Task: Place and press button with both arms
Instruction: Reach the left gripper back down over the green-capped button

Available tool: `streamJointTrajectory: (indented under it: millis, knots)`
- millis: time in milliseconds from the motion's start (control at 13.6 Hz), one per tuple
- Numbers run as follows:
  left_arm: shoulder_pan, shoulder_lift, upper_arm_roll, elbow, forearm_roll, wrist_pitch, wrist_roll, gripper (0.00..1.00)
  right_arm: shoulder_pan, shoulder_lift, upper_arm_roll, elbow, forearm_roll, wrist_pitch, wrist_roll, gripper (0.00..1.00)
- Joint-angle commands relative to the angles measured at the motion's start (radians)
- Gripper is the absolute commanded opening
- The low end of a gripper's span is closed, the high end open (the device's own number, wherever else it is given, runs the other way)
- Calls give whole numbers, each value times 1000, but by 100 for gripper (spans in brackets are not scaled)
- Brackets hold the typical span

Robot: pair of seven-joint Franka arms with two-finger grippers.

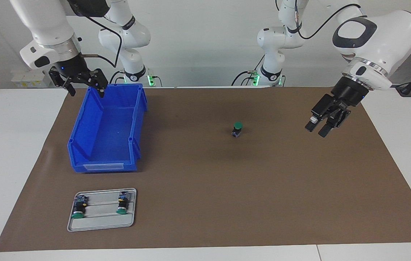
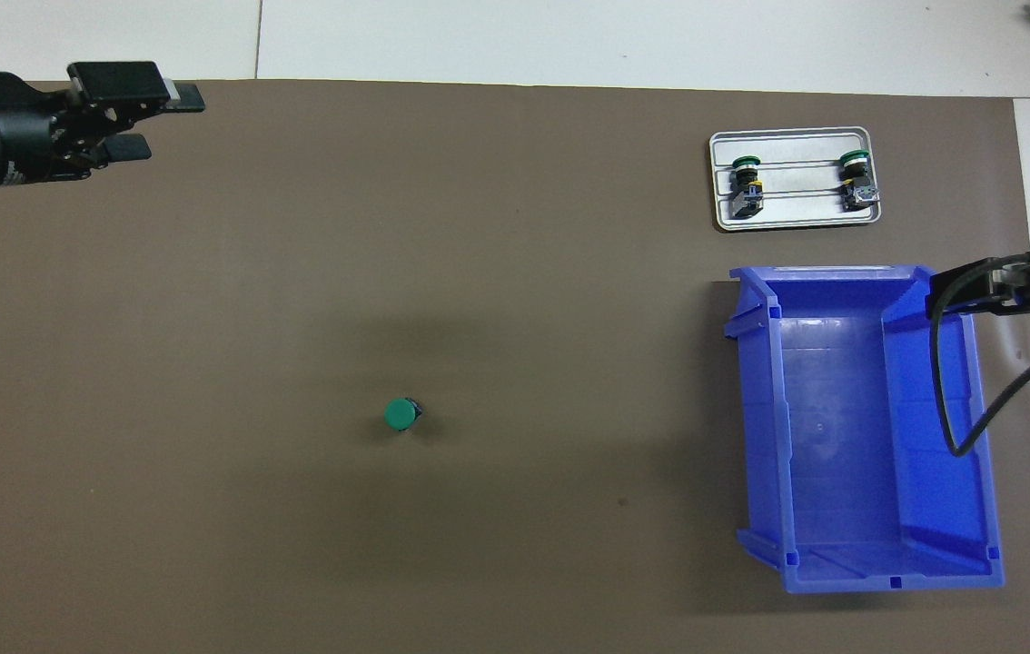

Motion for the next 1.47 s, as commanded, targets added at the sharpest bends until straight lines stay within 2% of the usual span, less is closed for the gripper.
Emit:
streamJointTrajectory:
  millis: [0, 220, 513, 586, 660, 806, 879, 953, 1026, 1099, 1393]
  knots:
    - [-42, -16, -2, 4, 177, -76, 8, 99, 0, -19, -6, -19, 18, -6, -25, 100]
    - [-91, -43, -4, -24, 306, -195, 83, 99, 0, -19, -6, -19, 18, -6, -25, 100]
    - [-146, -129, -4, -180, 325, -237, 106, 95, 0, -19, -6, -19, 18, -6, -25, 100]
    - [-165, -164, -4, -240, 325, -243, 100, 87, 0, -19, -6, -19, 18, -6, -25, 100]
    - [-180, -187, -4, -281, 328, -263, 98, 72, 0, -19, -6, -19, 18, -6, -25, 100]
    - [-229, -218, -5, -344, 375, -273, 97, 70, 0, -19, -6, -19, 18, -6, -25, 100]
    - [-258, -229, -7, -371, 397, -260, 84, 65, 0, -19, -6, -19, 18, -6, -25, 100]
    - [-293, -229, -5, -381, 405, -254, 39, 47, 0, -19, -6, -19, 19, -6, -25, 100]
    - [-315, -221, -7, -382, 405, -245, -19, 21, 0, -19, -6, -19, 18, -6, -25, 100]
    - [-330, -214, -7, -391, 405, -236, -41, 1, 0, -19, -6, -19, 18, -6, -25, 100]
    - [-366, -187, -8, -510, 405, -66, -43, 0, 0, -19, -6, -19, 19, -6, -25, 100]
